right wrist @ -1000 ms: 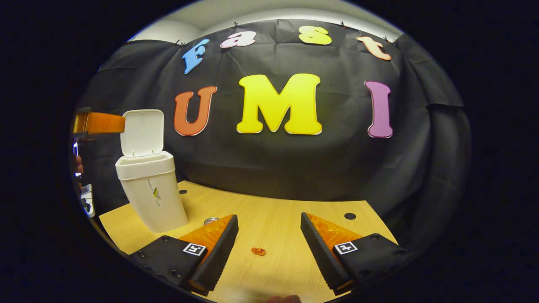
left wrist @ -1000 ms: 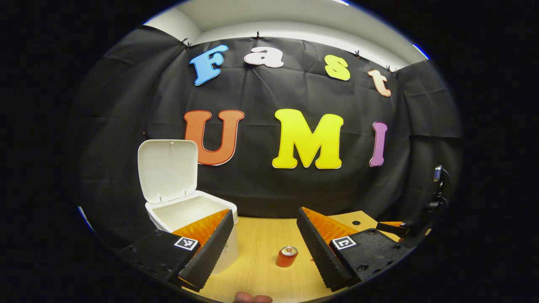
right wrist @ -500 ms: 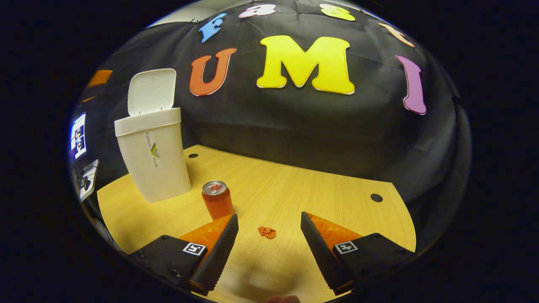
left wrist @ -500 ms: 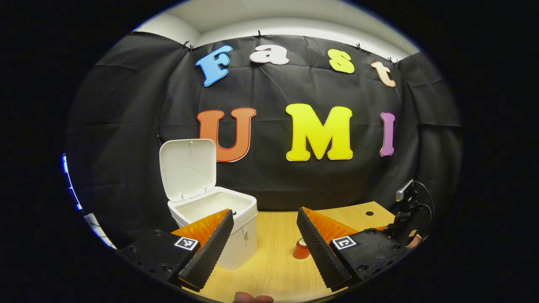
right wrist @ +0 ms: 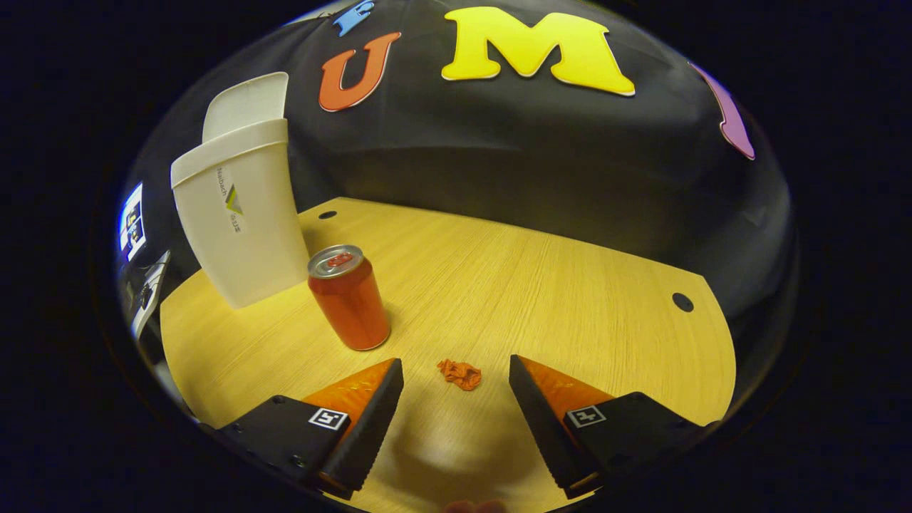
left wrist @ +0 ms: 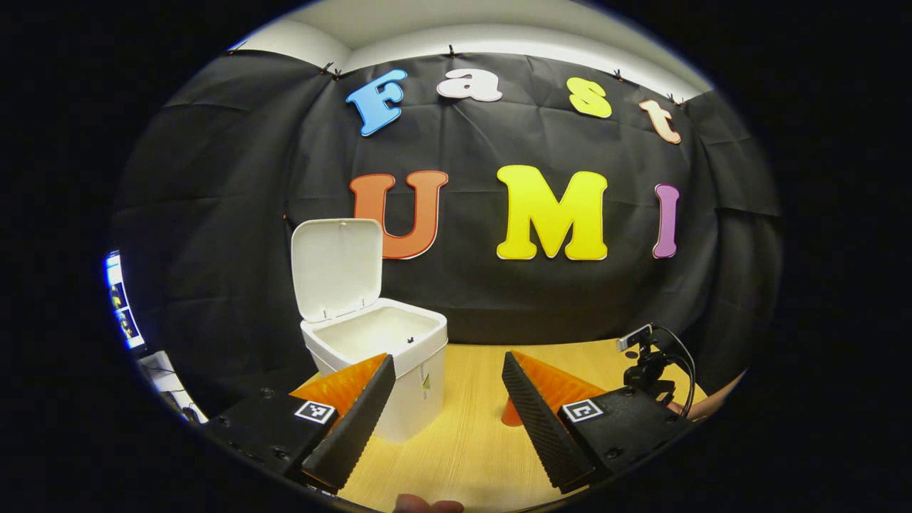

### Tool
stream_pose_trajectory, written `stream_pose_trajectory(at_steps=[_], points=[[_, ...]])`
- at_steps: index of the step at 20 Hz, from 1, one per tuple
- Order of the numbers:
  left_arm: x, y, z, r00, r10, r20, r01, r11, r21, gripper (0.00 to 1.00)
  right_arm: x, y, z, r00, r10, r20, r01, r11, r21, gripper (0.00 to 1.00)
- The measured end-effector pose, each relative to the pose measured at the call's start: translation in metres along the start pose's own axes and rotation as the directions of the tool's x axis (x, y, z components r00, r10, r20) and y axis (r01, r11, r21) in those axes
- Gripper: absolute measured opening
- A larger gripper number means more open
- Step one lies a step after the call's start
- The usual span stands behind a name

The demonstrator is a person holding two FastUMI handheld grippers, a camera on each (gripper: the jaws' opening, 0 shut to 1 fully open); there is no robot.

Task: Press the lid of the desktop garbage bin to open it, pick up the crumpled paper on the desktop and throw it into the bin, then pick up the pop can on the desktop and drop it into the bin, and finally close the garbage bin lid.

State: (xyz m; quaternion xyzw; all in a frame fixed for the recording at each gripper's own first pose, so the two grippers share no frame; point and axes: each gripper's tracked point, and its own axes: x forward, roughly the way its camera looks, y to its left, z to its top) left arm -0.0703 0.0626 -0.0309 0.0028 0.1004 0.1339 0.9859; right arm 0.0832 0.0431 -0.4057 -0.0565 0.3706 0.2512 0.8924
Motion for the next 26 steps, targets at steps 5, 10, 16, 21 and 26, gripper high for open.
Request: stream_pose_trajectory(at_steps=[5, 10, 16, 21, 26], points=[[-0.006, 0.009, -0.005, 0.999, 0.040, -0.018, -0.040, 0.999, -0.008, 0.99, 0.031, 0.002, -0.013, 0.999, 0.001, -0.045, -0.002, 0.999, -0.040, 0.95], [-0.012, 0.020, -0.013, 0.996, 0.085, -0.038, -0.085, 0.996, -0.002, 1.00, 0.047, 0.001, -0.023, 0.997, 0.001, -0.075, -0.004, 0.999, -0.037, 0.95], [-0.015, 0.020, -0.015, 0.994, 0.101, -0.047, -0.101, 0.995, 0.013, 0.99, 0.055, 0.004, -0.022, 0.997, 0.027, -0.075, -0.027, 1.000, 0.008, 0.68], [-0.017, 0.022, -0.011, 0.993, 0.108, -0.040, -0.107, 0.994, 0.030, 0.99, 0.052, 0.004, -0.023, 0.996, 0.012, -0.083, -0.014, 1.000, -0.016, 0.27], [-0.020, 0.026, -0.010, 0.995, 0.098, -0.032, -0.097, 0.995, 0.032, 0.99, 0.031, 0.009, -0.012, 0.997, 0.012, -0.078, -0.011, 1.000, 0.013, 0.13]])
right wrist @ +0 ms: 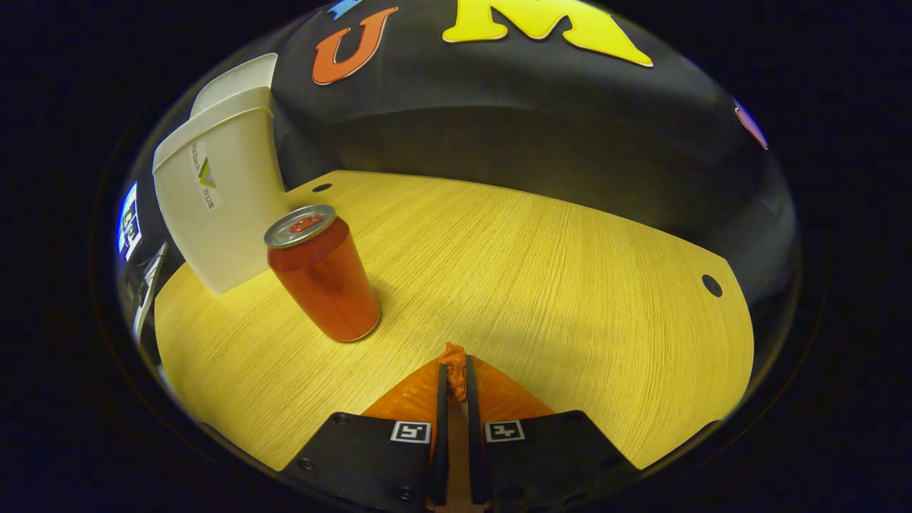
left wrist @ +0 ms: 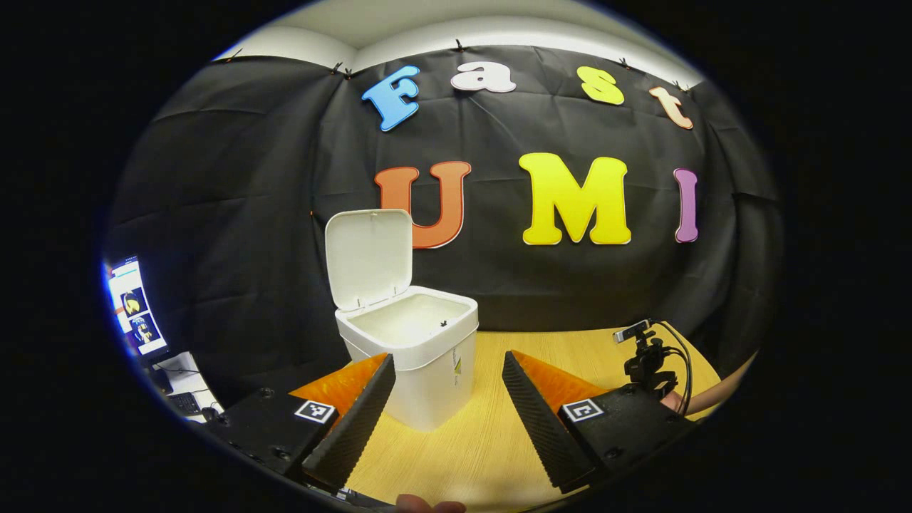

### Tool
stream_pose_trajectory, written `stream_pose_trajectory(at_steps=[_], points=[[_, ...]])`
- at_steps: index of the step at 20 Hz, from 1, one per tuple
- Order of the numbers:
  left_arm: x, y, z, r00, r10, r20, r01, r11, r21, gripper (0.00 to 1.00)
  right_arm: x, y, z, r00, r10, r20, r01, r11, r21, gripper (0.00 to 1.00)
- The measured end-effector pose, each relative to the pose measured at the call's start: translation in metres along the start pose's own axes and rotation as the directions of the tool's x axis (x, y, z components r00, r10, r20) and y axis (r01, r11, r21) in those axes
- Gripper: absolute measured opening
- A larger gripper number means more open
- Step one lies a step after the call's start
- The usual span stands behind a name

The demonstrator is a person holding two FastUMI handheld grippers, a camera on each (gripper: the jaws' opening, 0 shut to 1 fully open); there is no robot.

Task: Press the lid of the desktop garbage bin to open it, pick up the crumpled paper on the desktop and throw it into the bin, then pick up the pop can on the desktop and drop it into the bin, and finally close the garbage bin lid.

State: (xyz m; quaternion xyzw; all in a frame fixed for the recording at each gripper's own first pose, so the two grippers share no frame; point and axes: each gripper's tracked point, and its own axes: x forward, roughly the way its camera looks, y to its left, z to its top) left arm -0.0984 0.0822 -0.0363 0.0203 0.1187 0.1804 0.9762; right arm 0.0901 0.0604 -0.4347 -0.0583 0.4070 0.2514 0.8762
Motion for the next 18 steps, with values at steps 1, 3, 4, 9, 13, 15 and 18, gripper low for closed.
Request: stream_pose_trajectory(at_steps=[1, 3, 4, 9, 13, 15, 18], points=[[0.000, 0.000, 0.000, 1.000, -0.004, 0.001, 0.004, 1.000, -0.005, 0.99, -0.008, 0.001, 0.006, 1.000, 0.001, 0.009, -0.001, 1.000, 0.017, 0.13], [0.001, 0.000, 0.000, 1.000, -0.017, 0.011, 0.017, 1.000, -0.014, 0.99, -0.031, 0.005, 0.022, 0.999, -0.001, 0.044, -0.001, 0.999, 0.042, 0.13], [0.001, -0.001, 0.001, 1.000, -0.024, 0.018, 0.024, 1.000, -0.013, 0.99, -0.044, 0.007, 0.033, 0.998, -0.007, 0.067, 0.004, 0.999, 0.045, 0.13], [0.007, -0.002, -0.001, 0.997, -0.070, 0.043, 0.071, 0.997, -0.034, 1.00, -0.115, 0.031, 0.095, 0.979, 0.003, 0.204, -0.004, 1.000, 0.002, 0.13], [0.014, 0.004, 0.001, 0.995, -0.083, 0.063, 0.087, 0.995, -0.058, 1.00, -0.168, 0.062, 0.143, 0.954, 0.043, 0.297, -0.021, 0.997, -0.079, 0.13], [0.014, 0.010, 0.004, 0.993, -0.086, 0.082, 0.092, 0.993, -0.071, 0.99, -0.189, 0.083, 0.173, 0.932, 0.080, 0.354, -0.047, 0.994, -0.100, 0.13], [0.013, 0.021, 0.001, 0.994, -0.071, 0.083, 0.078, 0.994, -0.081, 0.99, -0.206, 0.116, 0.209, 0.913, 0.129, 0.386, -0.087, 0.988, -0.126, 0.12]])
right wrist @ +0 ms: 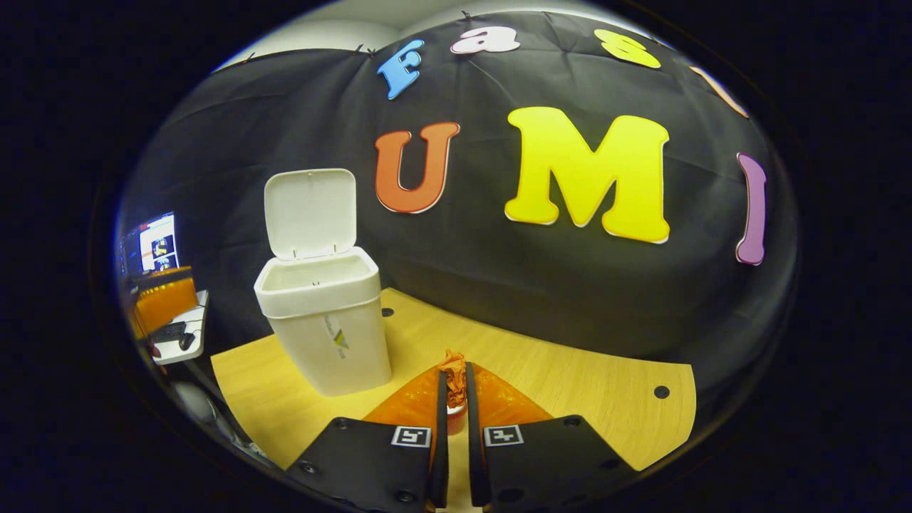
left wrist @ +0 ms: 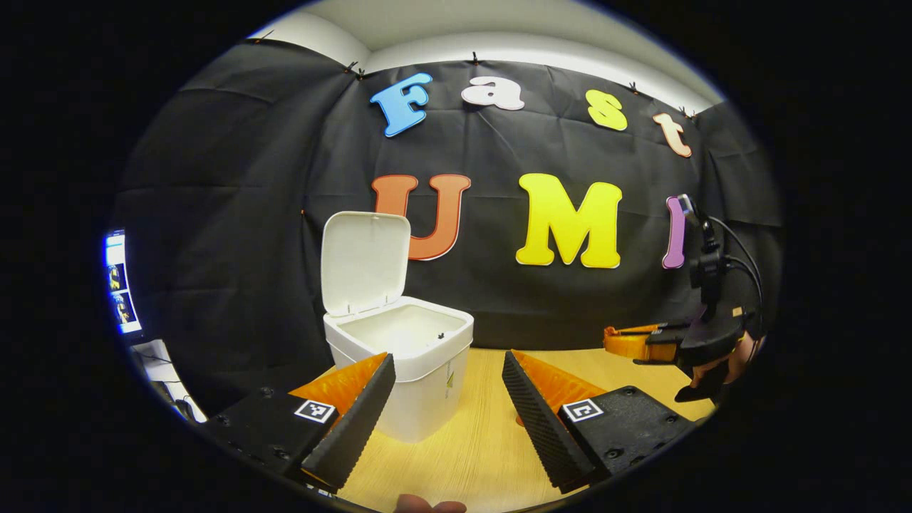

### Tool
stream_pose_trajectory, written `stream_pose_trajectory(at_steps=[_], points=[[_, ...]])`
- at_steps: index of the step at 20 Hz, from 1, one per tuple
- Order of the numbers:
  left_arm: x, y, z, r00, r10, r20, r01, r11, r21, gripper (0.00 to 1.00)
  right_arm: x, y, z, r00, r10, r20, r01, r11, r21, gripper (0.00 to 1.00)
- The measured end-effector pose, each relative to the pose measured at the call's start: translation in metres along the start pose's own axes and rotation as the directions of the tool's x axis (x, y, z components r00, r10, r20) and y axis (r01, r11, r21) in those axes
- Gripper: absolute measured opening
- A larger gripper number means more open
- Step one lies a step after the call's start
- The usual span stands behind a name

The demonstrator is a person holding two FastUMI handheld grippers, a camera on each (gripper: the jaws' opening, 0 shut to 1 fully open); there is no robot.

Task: Press the lid of the desktop garbage bin to open it, pick up the crumpled paper on the desktop and throw it into the bin, then pick up the pop can on the desktop and drop it into the bin, and finally close the garbage bin lid.

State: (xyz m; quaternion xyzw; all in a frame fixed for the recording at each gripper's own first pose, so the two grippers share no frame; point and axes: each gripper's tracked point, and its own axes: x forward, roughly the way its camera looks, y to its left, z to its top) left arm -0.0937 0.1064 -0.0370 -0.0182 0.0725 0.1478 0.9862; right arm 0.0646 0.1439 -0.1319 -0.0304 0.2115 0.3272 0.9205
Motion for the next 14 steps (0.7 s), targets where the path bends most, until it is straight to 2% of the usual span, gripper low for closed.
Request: stream_pose_trajectory(at_steps=[3, 8, 14], points=[[-0.009, 0.020, 0.002, 0.999, 0.039, 0.001, -0.039, 0.999, -0.022, 0.99, 0.013, 0.036, 0.037, 0.997, 0.061, 0.045, -0.061, 0.998, -0.007, 0.12], [-0.024, 0.059, 0.011, 0.992, 0.127, 0.016, -0.126, 0.991, -0.041, 1.00, 0.049, 0.098, 0.074, 0.984, 0.163, 0.066, -0.163, 0.987, -0.013, 0.12], [-0.043, 0.090, 0.016, 0.977, 0.215, -0.015, -0.215, 0.973, -0.084, 0.98, 0.103, 0.172, 0.088, 0.967, 0.249, 0.049, -0.247, 0.968, -0.044, 0.12]])
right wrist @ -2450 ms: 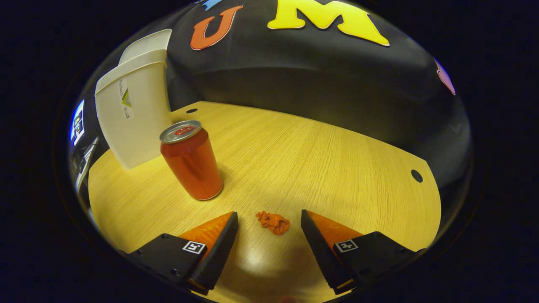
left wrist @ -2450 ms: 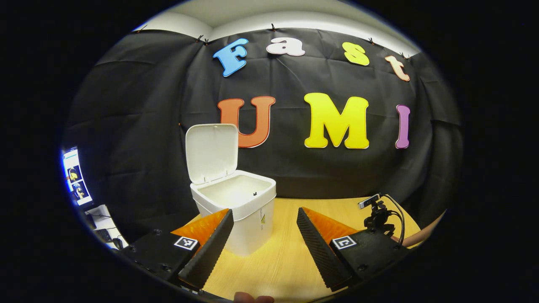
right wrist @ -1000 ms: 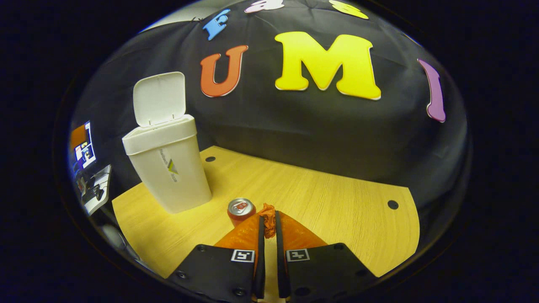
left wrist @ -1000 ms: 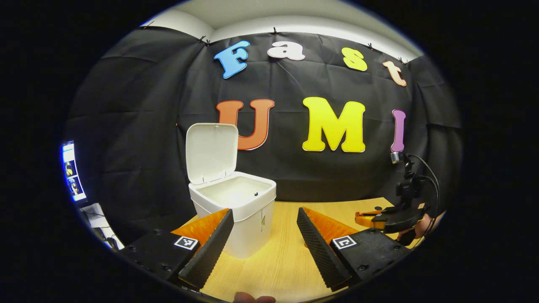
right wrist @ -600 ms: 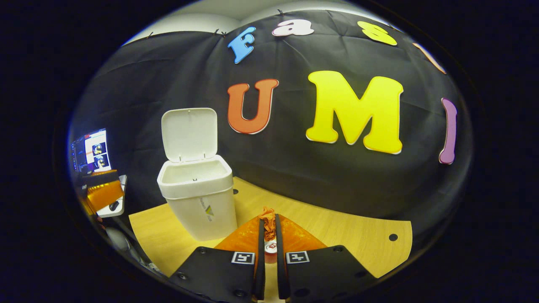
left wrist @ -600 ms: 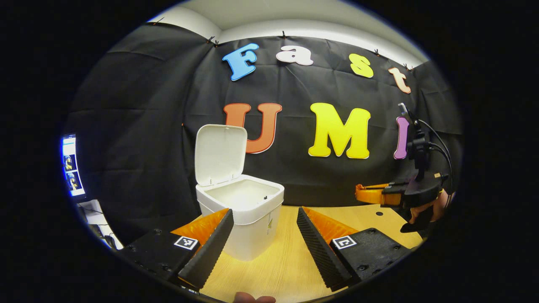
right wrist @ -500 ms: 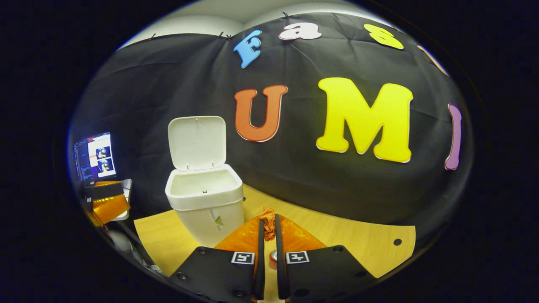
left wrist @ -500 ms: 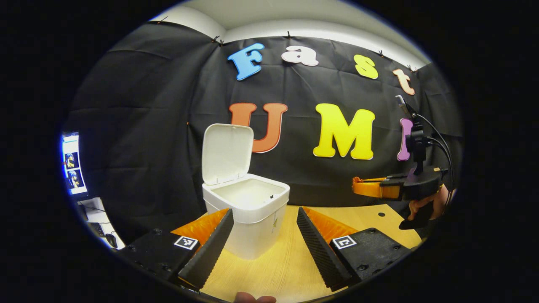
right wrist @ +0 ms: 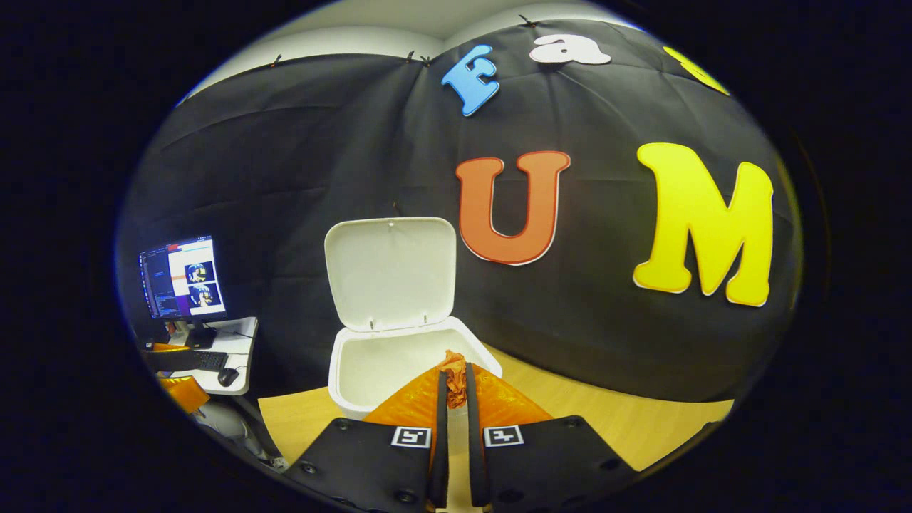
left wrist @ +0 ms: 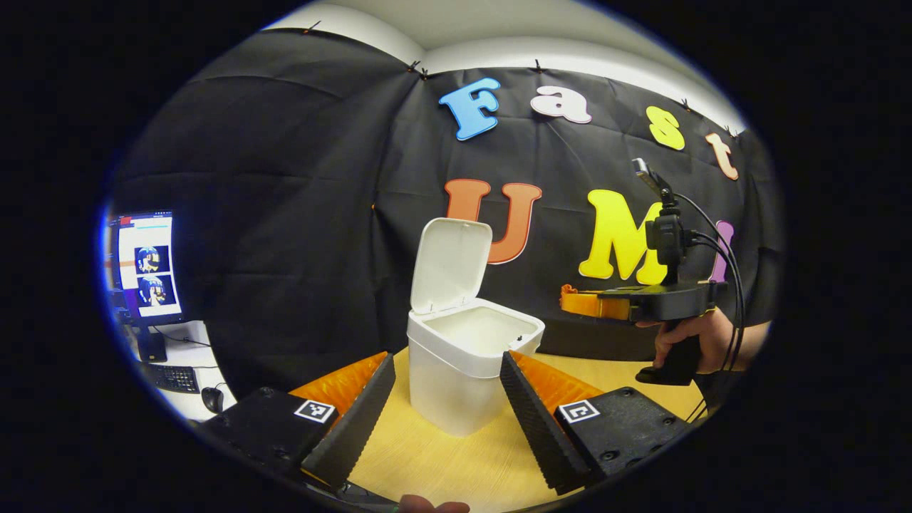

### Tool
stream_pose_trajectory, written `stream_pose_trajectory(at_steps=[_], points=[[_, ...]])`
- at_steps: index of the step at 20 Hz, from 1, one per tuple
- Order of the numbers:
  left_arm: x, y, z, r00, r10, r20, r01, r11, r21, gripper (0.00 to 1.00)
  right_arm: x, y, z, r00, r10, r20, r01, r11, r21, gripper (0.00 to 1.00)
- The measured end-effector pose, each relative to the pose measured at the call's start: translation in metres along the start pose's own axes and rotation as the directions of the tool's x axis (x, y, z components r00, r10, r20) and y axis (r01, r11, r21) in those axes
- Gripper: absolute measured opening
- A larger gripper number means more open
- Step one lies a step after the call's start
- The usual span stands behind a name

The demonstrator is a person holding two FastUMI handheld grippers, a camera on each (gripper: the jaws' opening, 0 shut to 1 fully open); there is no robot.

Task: Press the lid of the desktop garbage bin to open it, pick up the crumpled paper on the desktop and throw it into the bin, then pick up the pop can on the desktop and drop it into the bin, and finally close the garbage bin lid.

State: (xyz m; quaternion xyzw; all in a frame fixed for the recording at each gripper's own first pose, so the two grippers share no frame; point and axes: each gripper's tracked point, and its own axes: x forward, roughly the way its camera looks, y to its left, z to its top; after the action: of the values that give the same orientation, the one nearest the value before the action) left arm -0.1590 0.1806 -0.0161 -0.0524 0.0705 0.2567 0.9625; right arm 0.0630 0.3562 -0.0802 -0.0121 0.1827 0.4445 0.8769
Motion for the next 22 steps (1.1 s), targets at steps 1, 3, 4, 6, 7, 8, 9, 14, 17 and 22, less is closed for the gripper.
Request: stream_pose_trajectory(at_steps=[1, 3, 4, 6, 7, 8, 9, 14, 17, 22], points=[[-0.001, 0.004, 0.002, 1.000, 0.011, 0.008, -0.011, 1.000, 0.005, 0.98, 0.010, 0.009, -0.002, 1.000, 0.012, -0.008, -0.012, 1.000, -0.009, 0.12], [-0.003, 0.011, 0.004, 0.999, 0.026, 0.018, -0.026, 1.000, 0.011, 0.98, 0.033, 0.025, -0.005, 0.999, 0.031, -0.028, -0.032, 0.999, -0.019, 0.12], [-0.004, 0.014, 0.005, 0.999, 0.031, 0.019, -0.032, 0.999, 0.008, 0.98, 0.044, 0.033, -0.009, 0.998, 0.041, -0.041, -0.042, 0.999, -0.028, 0.12], [-0.004, 0.019, 0.007, 0.999, 0.043, 0.015, -0.043, 0.999, 0.003, 0.98, 0.063, 0.046, -0.018, 0.996, 0.052, -0.069, -0.056, 0.997, -0.058, 0.15], [-0.004, 0.022, 0.006, 0.999, 0.051, 0.016, -0.051, 0.999, 0.003, 0.98, 0.070, 0.051, -0.022, 0.995, 0.057, -0.082, -0.063, 0.995, -0.074, 0.15], [-0.005, 0.025, 0.005, 0.998, 0.057, 0.016, -0.057, 0.998, 0.003, 0.98, 0.075, 0.054, -0.026, 0.994, 0.061, -0.093, -0.069, 0.994, -0.086, 0.18], [-0.007, 0.027, 0.005, 0.998, 0.061, 0.016, -0.061, 0.998, 0.004, 0.98, 0.081, 0.058, -0.030, 0.993, 0.065, -0.102, -0.074, 0.993, -0.091, 0.19], [-0.006, 0.032, -0.001, 0.998, 0.064, 0.012, -0.064, 0.998, -0.001, 0.98, 0.091, 0.060, -0.035, 0.992, 0.054, -0.112, -0.066, 0.993, -0.101, 0.37], [-0.005, 0.031, 0.002, 0.998, 0.055, 0.018, -0.055, 0.998, 0.000, 0.98, 0.088, 0.055, -0.036, 0.993, 0.045, -0.113, -0.056, 0.993, -0.100, 0.55], [0.000, 0.016, 0.004, 0.999, 0.009, 0.041, -0.009, 1.000, 0.007, 0.98, 0.067, 0.045, -0.025, 0.997, 0.024, -0.077, -0.029, 0.998, -0.063, 0.68]])
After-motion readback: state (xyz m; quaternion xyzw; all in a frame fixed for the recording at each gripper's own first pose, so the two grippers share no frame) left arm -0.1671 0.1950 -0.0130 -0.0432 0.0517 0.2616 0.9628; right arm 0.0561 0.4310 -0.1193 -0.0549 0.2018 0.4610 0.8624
